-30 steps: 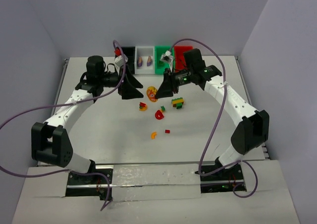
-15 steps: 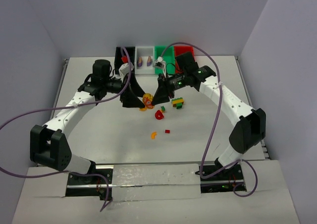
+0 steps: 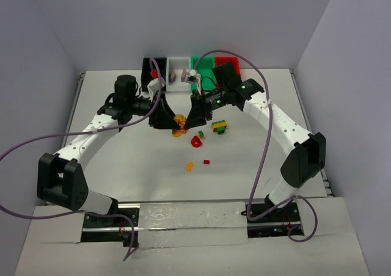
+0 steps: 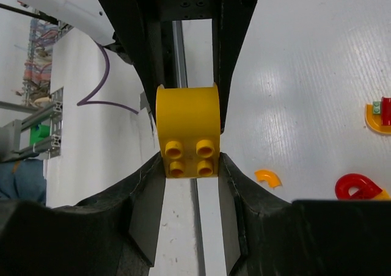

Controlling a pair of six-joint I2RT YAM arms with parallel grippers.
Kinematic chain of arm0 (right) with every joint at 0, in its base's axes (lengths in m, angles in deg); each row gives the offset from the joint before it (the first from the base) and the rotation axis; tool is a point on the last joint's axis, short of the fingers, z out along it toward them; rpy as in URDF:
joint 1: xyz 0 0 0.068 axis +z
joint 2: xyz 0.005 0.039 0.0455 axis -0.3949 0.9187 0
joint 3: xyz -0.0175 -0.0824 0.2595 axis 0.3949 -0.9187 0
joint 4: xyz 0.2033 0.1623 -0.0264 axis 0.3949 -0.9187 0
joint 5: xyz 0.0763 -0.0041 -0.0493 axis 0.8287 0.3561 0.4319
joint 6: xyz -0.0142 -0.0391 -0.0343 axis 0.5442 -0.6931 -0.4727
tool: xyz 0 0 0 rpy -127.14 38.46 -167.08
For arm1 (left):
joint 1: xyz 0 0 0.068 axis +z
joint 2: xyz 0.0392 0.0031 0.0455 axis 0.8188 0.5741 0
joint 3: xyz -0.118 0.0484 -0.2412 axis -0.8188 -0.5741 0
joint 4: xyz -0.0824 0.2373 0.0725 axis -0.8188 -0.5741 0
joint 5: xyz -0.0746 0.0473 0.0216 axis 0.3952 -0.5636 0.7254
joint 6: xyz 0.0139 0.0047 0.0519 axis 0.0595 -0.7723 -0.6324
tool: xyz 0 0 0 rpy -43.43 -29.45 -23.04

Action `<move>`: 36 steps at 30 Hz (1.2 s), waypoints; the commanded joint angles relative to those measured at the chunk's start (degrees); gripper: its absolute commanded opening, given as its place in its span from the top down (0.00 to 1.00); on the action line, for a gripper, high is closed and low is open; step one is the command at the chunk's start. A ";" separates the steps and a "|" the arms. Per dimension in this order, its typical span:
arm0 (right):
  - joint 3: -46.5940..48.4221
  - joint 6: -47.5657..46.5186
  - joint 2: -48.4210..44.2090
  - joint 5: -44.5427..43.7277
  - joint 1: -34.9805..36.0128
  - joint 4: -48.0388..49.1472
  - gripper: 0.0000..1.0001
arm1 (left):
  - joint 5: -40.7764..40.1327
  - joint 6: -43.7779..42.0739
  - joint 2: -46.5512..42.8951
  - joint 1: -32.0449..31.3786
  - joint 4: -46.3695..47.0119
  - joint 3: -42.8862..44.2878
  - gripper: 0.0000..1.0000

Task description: Sort the legos into containers by color

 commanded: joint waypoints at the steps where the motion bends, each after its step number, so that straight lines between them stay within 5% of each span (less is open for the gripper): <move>1: 2.48 0.15 -0.15 -4.00 -0.44 -0.22 0.16 | -0.35 9.22 -1.80 5.04 10.79 -2.22 1.00; 3: 1.22 1.64 -1.62 -6.18 -2.44 2.15 0.00 | -4.09 10.09 -1.65 10.69 11.62 -2.46 1.00; 5: 0.72 3.05 -2.07 -7.31 -4.35 3.03 0.00 | -13.50 5.68 0.42 13.33 7.60 0.98 1.00; 7: 0.13 4.47 -2.19 -9.98 -7.75 4.34 0.00 | -33.56 -0.98 5.48 14.32 -1.00 8.66 1.00; 11: -0.97 4.91 -2.82 -19.85 -10.59 5.32 0.00 | -57.75 -3.60 14.28 14.27 0.08 16.76 1.00; 16: -5.13 3.21 -5.32 -33.69 -12.72 6.03 0.00 | -72.47 -2.54 32.23 13.73 -1.48 35.17 1.00; 25: -8.40 0.72 -7.73 -38.77 -13.44 3.84 0.00 | -75.85 -4.09 48.01 11.35 1.64 51.67 1.00; 36: -7.58 -0.69 -5.35 -41.97 -13.44 2.20 0.00 | -81.80 -7.26 52.93 6.87 2.46 56.60 1.00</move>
